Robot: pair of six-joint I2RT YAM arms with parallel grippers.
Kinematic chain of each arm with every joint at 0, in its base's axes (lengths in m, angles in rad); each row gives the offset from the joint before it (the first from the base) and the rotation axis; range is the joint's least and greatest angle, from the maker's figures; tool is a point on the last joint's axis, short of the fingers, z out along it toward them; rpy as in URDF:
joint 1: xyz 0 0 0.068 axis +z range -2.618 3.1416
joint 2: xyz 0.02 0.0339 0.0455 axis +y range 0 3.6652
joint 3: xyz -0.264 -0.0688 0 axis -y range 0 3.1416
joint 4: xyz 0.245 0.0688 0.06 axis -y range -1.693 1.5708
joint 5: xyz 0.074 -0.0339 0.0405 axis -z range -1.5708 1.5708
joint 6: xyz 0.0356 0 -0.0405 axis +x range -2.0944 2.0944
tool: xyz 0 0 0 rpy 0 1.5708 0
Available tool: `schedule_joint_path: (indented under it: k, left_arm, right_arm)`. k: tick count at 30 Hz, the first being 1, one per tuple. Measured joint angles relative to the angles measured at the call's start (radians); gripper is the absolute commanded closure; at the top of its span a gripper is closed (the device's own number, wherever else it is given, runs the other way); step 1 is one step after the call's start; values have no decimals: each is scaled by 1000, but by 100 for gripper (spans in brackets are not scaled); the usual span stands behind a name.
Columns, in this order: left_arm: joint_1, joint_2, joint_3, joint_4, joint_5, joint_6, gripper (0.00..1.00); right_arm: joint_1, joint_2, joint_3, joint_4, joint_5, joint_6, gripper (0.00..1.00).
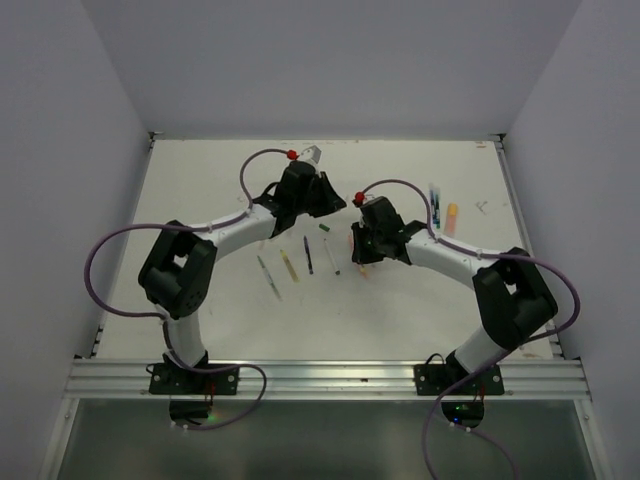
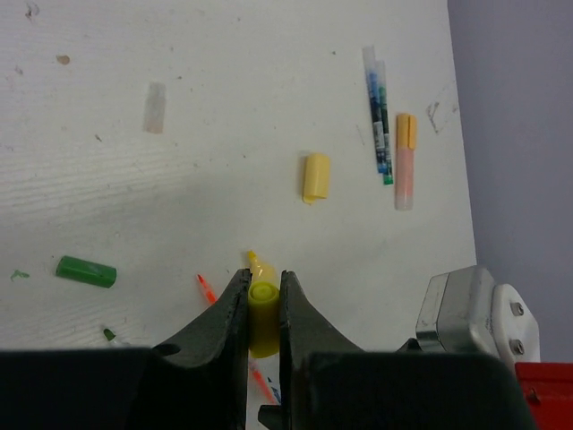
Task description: Open the pen caps
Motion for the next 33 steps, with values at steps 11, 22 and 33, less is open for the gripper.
schedule_joint_path:
  k: [11, 22, 33]
  left_arm:
    - [-26, 147, 35, -110, -29, 0, 99]
    - [-29, 213, 51, -119, -29, 0, 82]
    - [-29, 230, 76, -125, -34, -4, 60]
  right_arm:
    - [5, 82, -5, 15, -83, 39, 100]
    - [6, 139, -2, 58, -92, 58, 97]
    - [6, 153, 19, 53, -97, 60, 68]
